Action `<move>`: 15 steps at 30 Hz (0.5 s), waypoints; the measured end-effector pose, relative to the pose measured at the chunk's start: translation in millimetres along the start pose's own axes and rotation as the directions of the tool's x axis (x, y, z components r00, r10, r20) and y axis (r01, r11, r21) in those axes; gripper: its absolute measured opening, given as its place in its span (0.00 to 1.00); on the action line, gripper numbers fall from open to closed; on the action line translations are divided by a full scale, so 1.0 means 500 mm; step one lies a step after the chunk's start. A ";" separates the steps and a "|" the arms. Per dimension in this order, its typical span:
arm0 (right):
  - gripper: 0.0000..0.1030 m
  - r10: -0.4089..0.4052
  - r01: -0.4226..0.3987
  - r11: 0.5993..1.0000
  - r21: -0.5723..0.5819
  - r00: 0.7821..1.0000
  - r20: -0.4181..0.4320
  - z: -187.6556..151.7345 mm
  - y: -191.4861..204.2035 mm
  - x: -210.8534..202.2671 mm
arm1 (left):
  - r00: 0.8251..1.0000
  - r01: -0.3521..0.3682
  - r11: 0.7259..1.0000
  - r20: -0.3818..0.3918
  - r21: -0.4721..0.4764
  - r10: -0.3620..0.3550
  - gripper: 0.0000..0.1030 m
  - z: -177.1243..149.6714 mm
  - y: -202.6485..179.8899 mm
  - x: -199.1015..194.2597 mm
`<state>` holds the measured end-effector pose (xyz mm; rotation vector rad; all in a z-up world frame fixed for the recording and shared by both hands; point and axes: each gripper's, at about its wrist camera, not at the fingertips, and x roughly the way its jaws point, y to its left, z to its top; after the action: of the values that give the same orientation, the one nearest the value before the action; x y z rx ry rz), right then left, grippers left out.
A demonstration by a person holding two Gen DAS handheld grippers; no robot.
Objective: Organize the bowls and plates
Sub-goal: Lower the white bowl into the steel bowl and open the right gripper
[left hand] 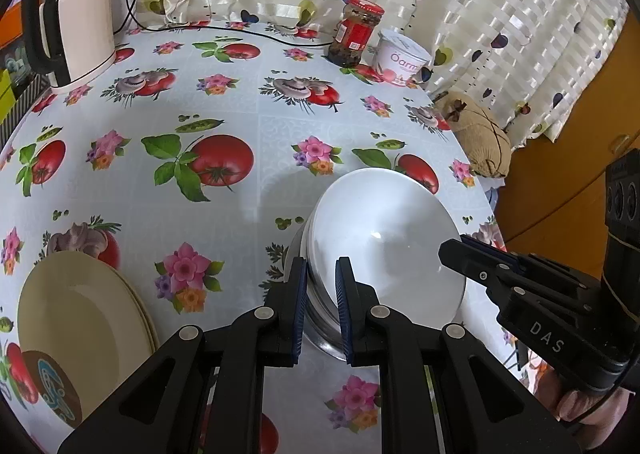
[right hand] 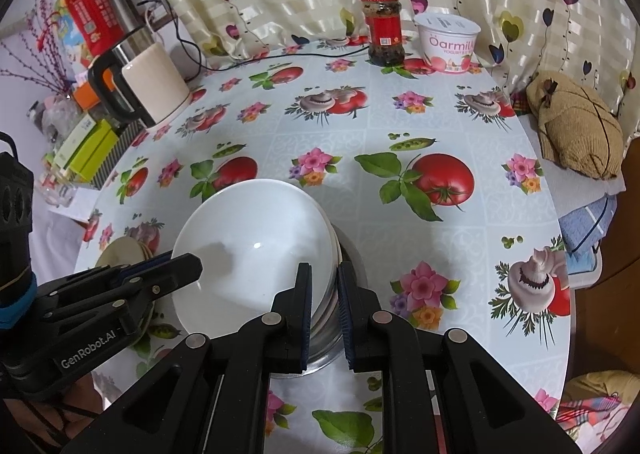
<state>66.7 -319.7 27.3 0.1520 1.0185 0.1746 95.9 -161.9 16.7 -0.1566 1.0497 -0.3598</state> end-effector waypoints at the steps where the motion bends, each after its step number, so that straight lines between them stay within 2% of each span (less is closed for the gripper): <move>1: 0.14 0.000 0.000 1.000 0.000 1.000 0.000 0.000 0.000 0.000 | 1.000 -0.001 1.000 0.001 0.001 0.001 0.15 0.000 0.000 0.000; 7: 0.14 0.006 -0.006 1.000 0.007 1.000 0.001 0.000 -0.001 -0.003 | 1.000 0.001 1.000 0.004 0.002 -0.001 0.15 0.000 0.000 0.000; 15: 0.18 0.009 -0.009 1.000 0.011 1.000 0.020 0.001 -0.004 -0.019 | 0.999 -0.011 1.000 0.045 0.008 0.011 0.15 0.004 0.004 -0.017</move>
<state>62.3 -323.7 35.1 0.1679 0.9989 0.1754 94.5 -156.9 24.1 -0.1511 1.0048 -0.3488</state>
